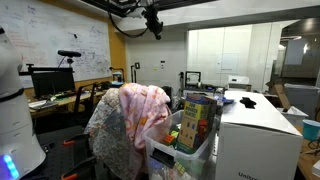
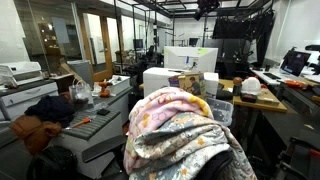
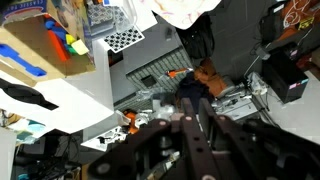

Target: Put the fleece on the boxes

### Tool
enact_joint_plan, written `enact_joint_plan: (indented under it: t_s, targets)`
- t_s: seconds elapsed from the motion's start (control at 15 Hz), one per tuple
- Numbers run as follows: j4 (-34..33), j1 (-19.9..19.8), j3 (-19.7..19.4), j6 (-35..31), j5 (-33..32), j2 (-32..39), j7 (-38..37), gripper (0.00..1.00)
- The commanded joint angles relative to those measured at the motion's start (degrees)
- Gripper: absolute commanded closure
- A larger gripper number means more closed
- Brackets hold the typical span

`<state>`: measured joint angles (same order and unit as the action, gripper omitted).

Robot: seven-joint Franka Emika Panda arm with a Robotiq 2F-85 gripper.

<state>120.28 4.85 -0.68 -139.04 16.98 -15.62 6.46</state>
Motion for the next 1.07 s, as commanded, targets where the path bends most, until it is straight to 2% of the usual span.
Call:
enact_joint_plan:
  t_s: [0.0, 0.07, 0.13, 0.27, 0.4, 0.67, 1.0]
  targets:
    - [1.1, -0.5, 2.7, 5.9, -4.0, -5.9, -6.8, 0.96]
    - [1.3, -0.5, 3.3, 8.0, -4.8, -7.3, -8.2, 0.6]
    - [1.6, -0.4, 3.8, 9.9, -5.5, -8.6, -9.2, 0.59]
    - [2.6, -0.3, 4.4, 14.2, -6.5, -10.9, -10.0, 0.46]
    - [2.4, -0.7, 2.2, 14.8, -6.0, -8.6, -6.6, 0.31]
    - [10.2, -1.3, -0.8, 10.2, -4.9, -7.3, -2.2, 0.01]
    - [18.0, -0.8, -2.7, 6.3, -3.2, -0.5, 2.7, 0.0]
